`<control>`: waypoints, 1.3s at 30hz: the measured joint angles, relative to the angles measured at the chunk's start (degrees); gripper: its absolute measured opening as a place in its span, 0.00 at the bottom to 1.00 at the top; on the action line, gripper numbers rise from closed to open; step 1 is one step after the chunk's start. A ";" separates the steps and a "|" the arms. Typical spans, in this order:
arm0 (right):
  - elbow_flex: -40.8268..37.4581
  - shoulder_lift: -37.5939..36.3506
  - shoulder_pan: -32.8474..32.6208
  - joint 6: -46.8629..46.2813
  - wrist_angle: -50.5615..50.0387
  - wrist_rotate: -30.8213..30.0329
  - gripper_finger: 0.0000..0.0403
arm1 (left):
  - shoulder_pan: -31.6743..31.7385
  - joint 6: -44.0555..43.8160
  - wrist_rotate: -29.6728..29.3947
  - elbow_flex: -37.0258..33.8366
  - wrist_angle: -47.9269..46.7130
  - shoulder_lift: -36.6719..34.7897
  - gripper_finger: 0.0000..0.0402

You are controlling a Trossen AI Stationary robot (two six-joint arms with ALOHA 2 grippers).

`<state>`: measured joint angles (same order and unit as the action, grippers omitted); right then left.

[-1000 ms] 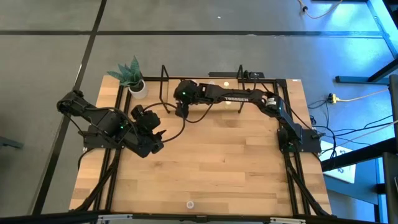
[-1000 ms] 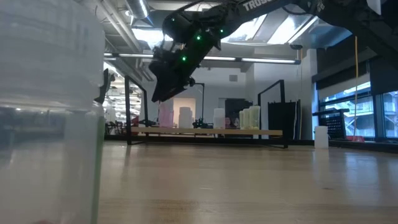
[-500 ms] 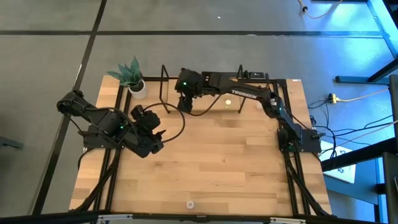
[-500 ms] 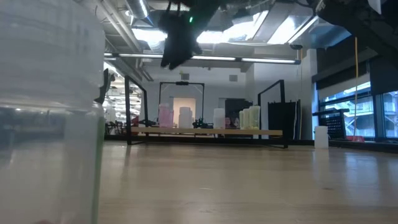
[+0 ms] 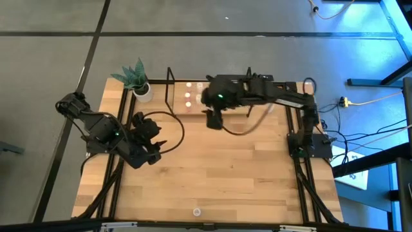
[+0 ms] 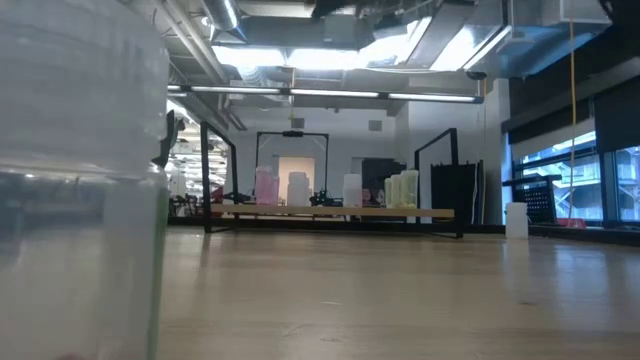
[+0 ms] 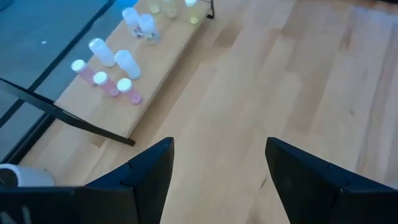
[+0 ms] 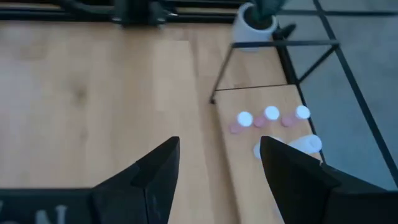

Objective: Pick and place medicine bottles onto shelf by color
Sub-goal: Put the transparent pill bottle on the shelf aligned with the other transparent pill bottles

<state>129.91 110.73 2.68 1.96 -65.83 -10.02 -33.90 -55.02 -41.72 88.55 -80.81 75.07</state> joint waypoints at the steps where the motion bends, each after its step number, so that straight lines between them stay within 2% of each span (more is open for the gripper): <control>1: 0.00 -0.99 -1.02 0.01 -0.77 0.05 0.56 | -0.27 0.10 0.54 0.00 -0.04 0.02 0.62; 6: 0.00 -5.16 -6.19 1.05 -5.15 0.20 0.56 | -1.06 4.85 4.41 0.00 1.12 0.00 0.62; 13: 0.00 -8.17 -13.13 -1.49 -6.68 0.20 0.56 | -0.58 20.63 11.14 0.00 5.26 0.00 0.62; 18: 0.00 -8.44 -17.13 -4.05 -6.55 0.11 0.56 | 1.69 32.37 19.56 0.00 7.67 0.02 0.62; 22: -0.02 -8.41 -19.27 -6.28 -6.73 0.20 0.56 | 4.09 37.03 25.51 0.00 11.63 0.02 0.62; 25: -0.02 -8.53 -21.35 -6.29 -9.81 0.41 0.56 | 4.78 37.37 27.89 0.00 18.59 0.26 0.62; 30: -0.02 -9.57 -25.42 -6.89 -18.39 0.72 0.56 | 3.26 36.26 23.69 0.02 30.44 2.74 0.62; 34: -0.02 -10.70 -28.26 -5.32 -19.62 0.69 0.56 | 1.52 32.63 20.36 0.02 32.60 7.62 0.62; 39: -0.02 -12.86 -30.83 -5.13 -20.16 1.10 0.56 | -0.11 25.35 20.62 0.00 32.84 15.37 0.62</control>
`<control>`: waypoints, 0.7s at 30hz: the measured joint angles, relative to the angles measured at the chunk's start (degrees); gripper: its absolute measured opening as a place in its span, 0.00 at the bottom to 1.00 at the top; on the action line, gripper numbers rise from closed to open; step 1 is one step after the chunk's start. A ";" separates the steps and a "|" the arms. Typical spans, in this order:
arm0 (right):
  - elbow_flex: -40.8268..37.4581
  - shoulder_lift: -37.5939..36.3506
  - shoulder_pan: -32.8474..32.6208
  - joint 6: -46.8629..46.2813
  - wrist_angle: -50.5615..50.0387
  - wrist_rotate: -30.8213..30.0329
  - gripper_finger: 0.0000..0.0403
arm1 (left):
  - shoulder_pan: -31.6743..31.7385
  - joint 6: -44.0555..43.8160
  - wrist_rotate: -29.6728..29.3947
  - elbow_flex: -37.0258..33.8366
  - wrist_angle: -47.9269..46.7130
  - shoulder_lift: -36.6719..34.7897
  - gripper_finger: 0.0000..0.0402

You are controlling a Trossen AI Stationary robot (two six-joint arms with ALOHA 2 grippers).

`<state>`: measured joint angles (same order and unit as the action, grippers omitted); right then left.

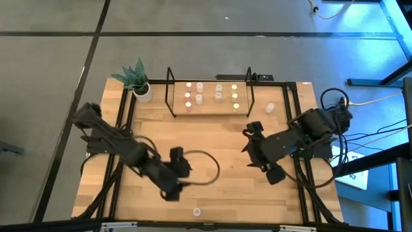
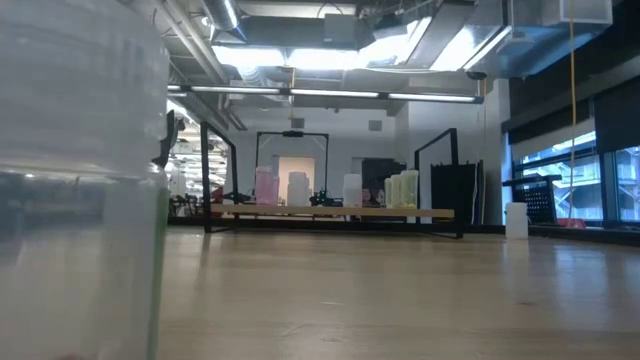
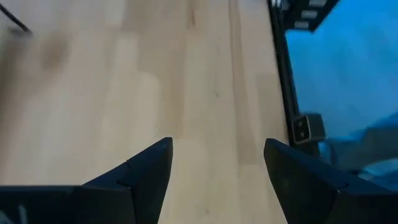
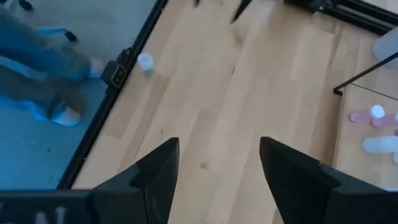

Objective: Pick and place medicine bottles onto shelf by color
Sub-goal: Put the transparent pill bottle on the shelf aligned with the other transparent pill bottles

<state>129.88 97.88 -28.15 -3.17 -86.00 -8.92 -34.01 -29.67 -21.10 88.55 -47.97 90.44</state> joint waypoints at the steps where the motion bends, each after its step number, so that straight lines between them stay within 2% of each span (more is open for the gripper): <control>1: 0.00 -0.27 -0.33 -0.29 0.01 -0.02 0.56 | -0.33 -1.22 0.95 0.00 0.65 1.51 0.62; 5: 0.00 -0.65 -1.23 -1.41 0.15 -0.07 0.56 | -1.69 -3.30 5.88 0.00 3.82 5.44 0.62; 10: 0.00 -0.48 -1.84 -3.69 1.37 -0.73 0.56 | -4.17 -4.03 8.63 0.00 4.04 9.99 0.62; 21: 0.00 -0.36 -1.78 -4.05 3.08 -1.61 0.56 | -7.26 6.52 8.79 0.00 9.92 16.00 0.62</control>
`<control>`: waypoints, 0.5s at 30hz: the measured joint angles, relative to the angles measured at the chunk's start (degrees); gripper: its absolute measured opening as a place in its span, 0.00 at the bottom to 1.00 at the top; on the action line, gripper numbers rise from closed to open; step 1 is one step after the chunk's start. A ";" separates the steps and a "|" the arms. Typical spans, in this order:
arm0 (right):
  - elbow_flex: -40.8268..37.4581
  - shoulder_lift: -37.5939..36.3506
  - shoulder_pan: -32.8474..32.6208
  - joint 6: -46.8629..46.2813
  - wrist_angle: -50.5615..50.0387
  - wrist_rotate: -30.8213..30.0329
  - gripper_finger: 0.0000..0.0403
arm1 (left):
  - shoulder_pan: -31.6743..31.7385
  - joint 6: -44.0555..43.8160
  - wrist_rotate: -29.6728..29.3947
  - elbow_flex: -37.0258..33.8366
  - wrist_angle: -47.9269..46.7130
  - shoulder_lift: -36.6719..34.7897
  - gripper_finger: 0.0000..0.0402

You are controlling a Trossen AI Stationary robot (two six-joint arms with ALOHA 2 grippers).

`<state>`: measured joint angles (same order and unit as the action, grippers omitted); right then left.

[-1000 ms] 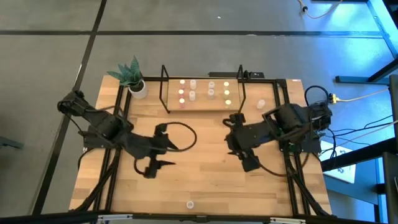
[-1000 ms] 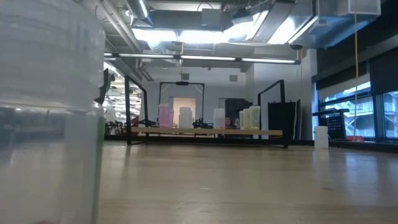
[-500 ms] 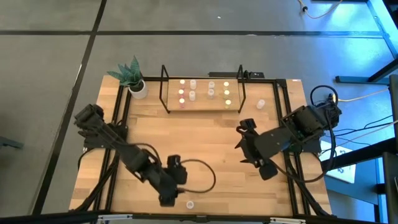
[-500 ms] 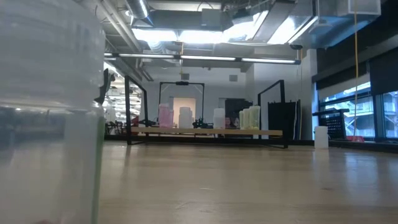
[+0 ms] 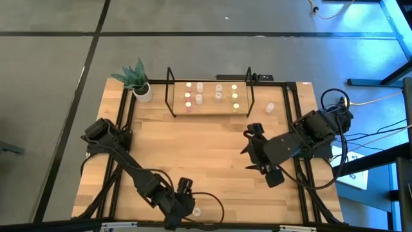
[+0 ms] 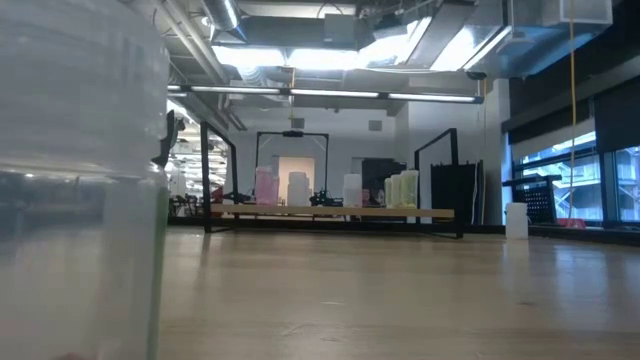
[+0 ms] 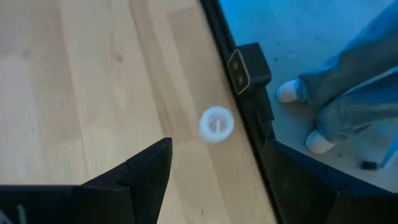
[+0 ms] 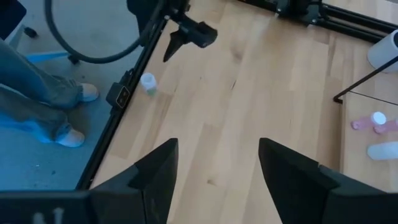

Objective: Pick and place medicine bottles onto shelf by color
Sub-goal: Put the transparent pill bottle on the shelf aligned with the other transparent pill bottles

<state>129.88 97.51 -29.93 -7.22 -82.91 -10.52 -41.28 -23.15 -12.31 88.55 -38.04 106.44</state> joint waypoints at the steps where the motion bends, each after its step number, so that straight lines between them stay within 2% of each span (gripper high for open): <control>1: 0.00 0.00 0.00 0.00 0.00 0.00 0.56 | 0.00 1.21 0.02 0.00 0.43 0.19 0.62; 5: 0.00 0.00 0.02 0.28 -0.02 1.82 0.56 | -0.04 2.34 -0.17 -0.08 2.37 0.63 0.62; 10: 0.00 0.00 -0.02 1.79 -0.02 3.55 0.56 | 0.50 2.27 -0.21 -3.45 8.42 0.65 0.62; 15: 0.00 0.00 0.02 1.57 -0.04 3.55 0.56 | 0.79 -2.05 -0.24 -6.75 10.58 0.71 0.62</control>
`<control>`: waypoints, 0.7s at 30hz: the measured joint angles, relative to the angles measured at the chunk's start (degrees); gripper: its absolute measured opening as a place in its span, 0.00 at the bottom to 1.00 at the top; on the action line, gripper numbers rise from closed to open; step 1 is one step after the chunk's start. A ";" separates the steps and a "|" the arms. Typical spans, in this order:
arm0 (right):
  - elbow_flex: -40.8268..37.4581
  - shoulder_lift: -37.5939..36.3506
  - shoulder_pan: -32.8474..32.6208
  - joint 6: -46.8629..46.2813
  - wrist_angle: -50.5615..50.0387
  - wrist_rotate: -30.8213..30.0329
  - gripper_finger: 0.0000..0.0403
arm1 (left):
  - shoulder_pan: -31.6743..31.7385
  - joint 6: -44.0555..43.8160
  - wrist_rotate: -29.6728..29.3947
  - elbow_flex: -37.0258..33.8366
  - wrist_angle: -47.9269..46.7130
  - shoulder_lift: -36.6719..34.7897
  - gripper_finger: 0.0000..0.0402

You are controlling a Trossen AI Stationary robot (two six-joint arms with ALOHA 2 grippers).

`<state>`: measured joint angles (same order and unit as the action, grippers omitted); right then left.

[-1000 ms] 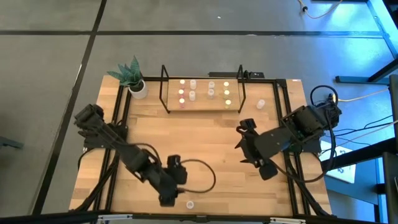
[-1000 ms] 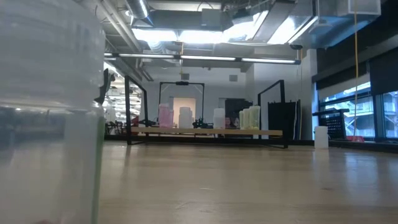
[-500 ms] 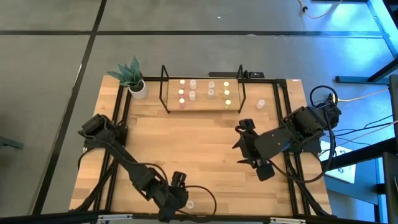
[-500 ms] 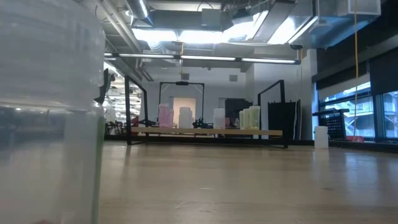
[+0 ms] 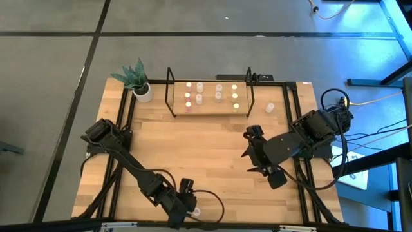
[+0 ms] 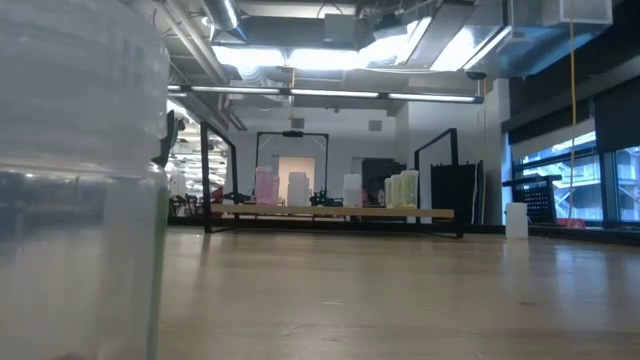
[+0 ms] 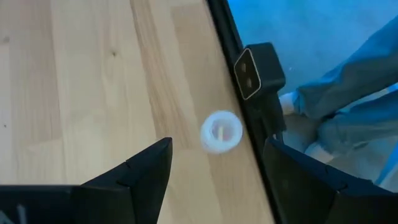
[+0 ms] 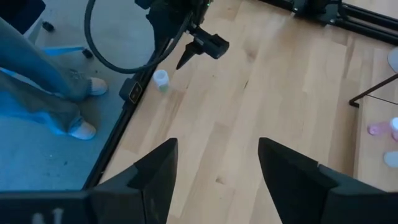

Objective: Pick and place medicine bottles onto shelf by color
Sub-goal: Put the transparent pill bottle on the shelf aligned with the other transparent pill bottles

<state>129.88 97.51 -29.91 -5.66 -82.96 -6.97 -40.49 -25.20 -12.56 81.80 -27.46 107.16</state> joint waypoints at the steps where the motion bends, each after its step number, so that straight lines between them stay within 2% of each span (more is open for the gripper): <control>1: 0.00 0.00 0.00 0.14 0.00 0.01 0.56 | -0.08 -0.01 0.00 -0.22 0.09 0.02 0.62; 7: 0.00 0.00 0.00 -0.04 0.00 0.14 0.56 | -0.50 1.81 0.01 -2.09 0.33 -0.07 0.62; 10: 0.00 0.00 0.00 -0.11 0.00 0.14 0.56 | -0.48 0.00 0.01 -3.90 1.50 -0.09 0.62; 21: 0.00 0.02 0.00 -0.06 0.00 0.14 0.56 | -0.46 -3.52 -0.38 -9.60 12.18 -0.07 0.62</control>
<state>129.88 97.54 -29.91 -5.72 -82.96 -6.84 -40.95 -28.72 -12.94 72.20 -15.28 107.09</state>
